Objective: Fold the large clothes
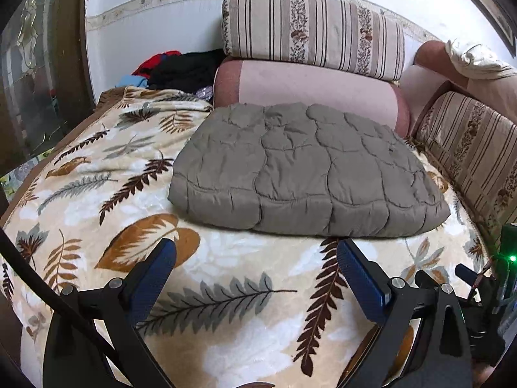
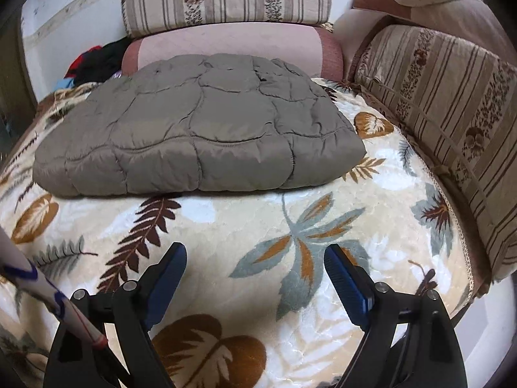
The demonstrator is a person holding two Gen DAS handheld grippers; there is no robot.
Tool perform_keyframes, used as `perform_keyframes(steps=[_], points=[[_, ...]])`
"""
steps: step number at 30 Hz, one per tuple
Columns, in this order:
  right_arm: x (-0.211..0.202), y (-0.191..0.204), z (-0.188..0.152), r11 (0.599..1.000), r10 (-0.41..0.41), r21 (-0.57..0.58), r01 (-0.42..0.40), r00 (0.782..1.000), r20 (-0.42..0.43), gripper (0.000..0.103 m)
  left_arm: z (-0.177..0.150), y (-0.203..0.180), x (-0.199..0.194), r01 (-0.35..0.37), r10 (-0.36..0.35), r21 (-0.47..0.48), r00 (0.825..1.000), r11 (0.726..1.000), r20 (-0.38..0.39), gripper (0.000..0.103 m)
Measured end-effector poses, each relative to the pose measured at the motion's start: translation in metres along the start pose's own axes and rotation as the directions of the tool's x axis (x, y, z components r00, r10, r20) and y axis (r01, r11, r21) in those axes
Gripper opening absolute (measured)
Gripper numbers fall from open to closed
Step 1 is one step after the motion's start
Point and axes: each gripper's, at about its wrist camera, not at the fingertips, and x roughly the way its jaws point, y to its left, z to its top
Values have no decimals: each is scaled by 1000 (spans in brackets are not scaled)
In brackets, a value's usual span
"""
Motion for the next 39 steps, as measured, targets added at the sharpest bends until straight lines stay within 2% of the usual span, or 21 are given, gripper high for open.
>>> perform_keyframes(steps=[8,22,39], points=[[4,11,-5,1000,-2,-29,1,1000,-17,91,-11,-4,11,-50,51,27,998,998,-46,99],[10,18,-9,998,-14,-58,12,999,-33,91,-21,-11,24,-88,93,62,991,994,-98,99],[7,6,-9,999,-51,-21,51,999,-17,93,-30,-25,26,-58,70,97,989,994,-133,99]])
